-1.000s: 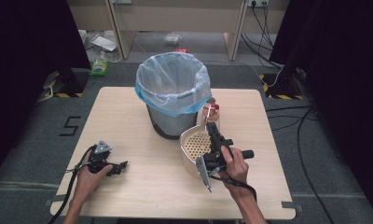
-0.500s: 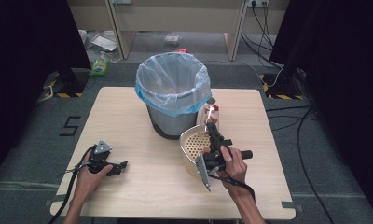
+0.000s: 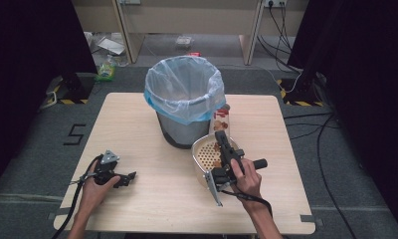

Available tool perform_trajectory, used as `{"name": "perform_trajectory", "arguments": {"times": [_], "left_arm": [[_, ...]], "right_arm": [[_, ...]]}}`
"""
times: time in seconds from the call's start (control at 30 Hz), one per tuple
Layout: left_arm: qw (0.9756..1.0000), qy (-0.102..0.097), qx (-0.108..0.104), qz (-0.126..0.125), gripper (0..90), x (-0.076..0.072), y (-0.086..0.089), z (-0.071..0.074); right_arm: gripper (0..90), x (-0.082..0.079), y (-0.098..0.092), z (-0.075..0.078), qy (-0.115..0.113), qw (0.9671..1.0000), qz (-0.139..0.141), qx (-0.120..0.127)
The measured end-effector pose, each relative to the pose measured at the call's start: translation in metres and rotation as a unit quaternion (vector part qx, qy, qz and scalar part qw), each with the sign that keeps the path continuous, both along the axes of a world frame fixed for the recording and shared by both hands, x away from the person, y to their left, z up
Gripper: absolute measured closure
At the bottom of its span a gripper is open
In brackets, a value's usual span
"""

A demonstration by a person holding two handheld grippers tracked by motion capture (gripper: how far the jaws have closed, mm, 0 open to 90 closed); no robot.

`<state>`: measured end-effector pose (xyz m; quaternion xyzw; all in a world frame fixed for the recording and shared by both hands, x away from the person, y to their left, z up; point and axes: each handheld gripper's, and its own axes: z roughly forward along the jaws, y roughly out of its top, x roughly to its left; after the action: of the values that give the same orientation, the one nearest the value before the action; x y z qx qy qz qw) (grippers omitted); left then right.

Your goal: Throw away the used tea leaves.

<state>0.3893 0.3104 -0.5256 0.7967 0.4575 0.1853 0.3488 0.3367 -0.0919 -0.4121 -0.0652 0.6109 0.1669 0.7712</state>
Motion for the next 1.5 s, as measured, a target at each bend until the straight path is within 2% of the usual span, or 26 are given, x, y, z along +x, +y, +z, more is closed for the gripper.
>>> {"name": "perform_trajectory", "arguments": {"times": [0.03,0.07,0.1,0.13,0.17,0.27,0.4,0.53,0.7,0.73,0.77,0.83,0.87,0.9,0.93,1.1,1.13,1.17,1.2,1.23,1.27,1.3,1.4,1.43,1.47,1.5], "left_arm": [[1.0,0.0,0.0,0.0,0.0,0.0,0.0,0.0],[1.0,0.0,0.0,0.0,0.0,0.0,0.0,0.0],[1.0,0.0,0.0,0.0,0.0,0.0,0.0,0.0],[1.0,0.0,0.0,0.0,0.0,0.0,0.0,0.0],[1.0,0.0,0.0,0.0,0.0,0.0,0.0,0.0],[1.0,0.0,0.0,0.0,0.0,0.0,0.0,0.0],[1.0,0.0,0.0,0.0,0.0,0.0,0.0,0.0],[1.0,0.0,0.0,0.0,0.0,0.0,0.0,0.0],[1.0,0.0,0.0,0.001,0.0,0.0,0.0,0.0],[1.0,0.0,0.0,0.001,0.0,0.0,0.0,0.0],[1.0,0.0,0.0,0.001,0.0,0.0,0.0,0.0],[1.0,0.0,0.0,0.001,0.0,0.0,0.0,0.0],[1.0,0.0,0.0,0.001,0.0,0.0,0.0,0.0],[1.0,0.0,0.0,0.001,0.0,0.0,0.0,0.0],[1.0,0.0,0.0,0.001,0.0,0.0,0.0,0.0],[1.0,0.0,0.0,0.001,0.0,0.0,0.0,0.0],[1.0,0.0,-0.001,0.001,0.0,0.0,0.0,0.0],[1.0,0.0,0.0,0.001,0.0,0.0,0.0,0.0],[1.0,0.0,0.0,0.001,0.0,0.0,0.0,0.0],[1.0,0.0,0.0,0.001,0.0,0.0,0.0,0.0],[1.0,0.0,0.0,0.001,0.0,0.0,0.0,0.0],[1.0,0.0,0.0,0.001,0.0,0.0,0.0,0.0],[1.0,0.0,0.0,0.001,0.0,0.0,0.0,0.0],[1.0,0.0,0.0,0.001,0.0,0.0,0.0,0.0],[1.0,0.0,0.0,0.001,0.0,0.0,0.0,0.0],[1.0,0.0,0.0,0.001,0.0,0.0,0.0,0.0]], "right_arm": [[88.0,-0.001,0.001,-0.001,0.0,1.0,0.005,0.003],[87.9,0.0,0.003,-0.002,-0.004,0.9999,0.003,-0.013],[87.9,0.005,0.003,-0.006,0.017,0.9996,-0.016,-0.018],[87.9,0.007,0.002,-0.007,0.023,0.9996,-0.013,-0.005],[87.9,0.004,0.003,-0.005,0.009,0.9999,-0.001,-0.008],[87.9,0.006,0.003,-0.004,0.016,0.9998,-0.011,-0.004],[87.9,0.001,0.004,0.0,-0.002,0.9999,-0.006,-0.013],[87.8,0.005,0.001,-0.002,0.008,0.9998,-0.016,-0.004],[87.9,0.003,0.001,-0.002,-0.007,0.9999,-0.002,-0.008],[87.9,0.006,0.0,-0.003,0.006,0.9998,-0.014,-0.011],[87.9,0.004,-0.002,-0.002,0.012,0.9998,-0.005,0.017],[87.9,0.009,-0.003,-0.004,0.018,0.9998,-0.013,0.004],[87.9,0.011,-0.005,-0.005,0.031,0.9992,-0.014,0.019],[87.9,0.006,-0.006,-0.004,0.019,0.9993,-0.003,0.031],[87.9,0.006,-0.004,-0.003,0.024,0.9996,-0.004,0.015],[87.9,0.009,-0.008,-0.003,0.053,0.9968,-0.002,0.059],[87.9,0.011,-0.01,-0.001,0.061,0.9952,-0.002,0.077],[87.8,0.014,-0.017,0.006,0.092,0.9874,0.0,0.129],[87.8,0.014,-0.017,0.006,0.092,0.9874,0.0,0.129],[87.8,0.017,-0.023,0.012,0.11,0.981,0.002,0.16],[87.8,0.017,-0.023,0.012,0.11,0.981,0.002,0.16],[87.8,0.018,-0.025,0.014,0.116,0.9778,0.0,0.174],[87.7,0.021,-0.034,0.024,0.154,0.9617,0.0,0.227],[87.7,0.022,-0.037,0.027,0.162,0.958,0.001,0.237],[87.7,0.024,-0.04,0.03,0.177,0.9507,0.001,0.255],[87.7,0.025,-0.042,0.032,0.184,0.9476,0.0,0.262]]}}
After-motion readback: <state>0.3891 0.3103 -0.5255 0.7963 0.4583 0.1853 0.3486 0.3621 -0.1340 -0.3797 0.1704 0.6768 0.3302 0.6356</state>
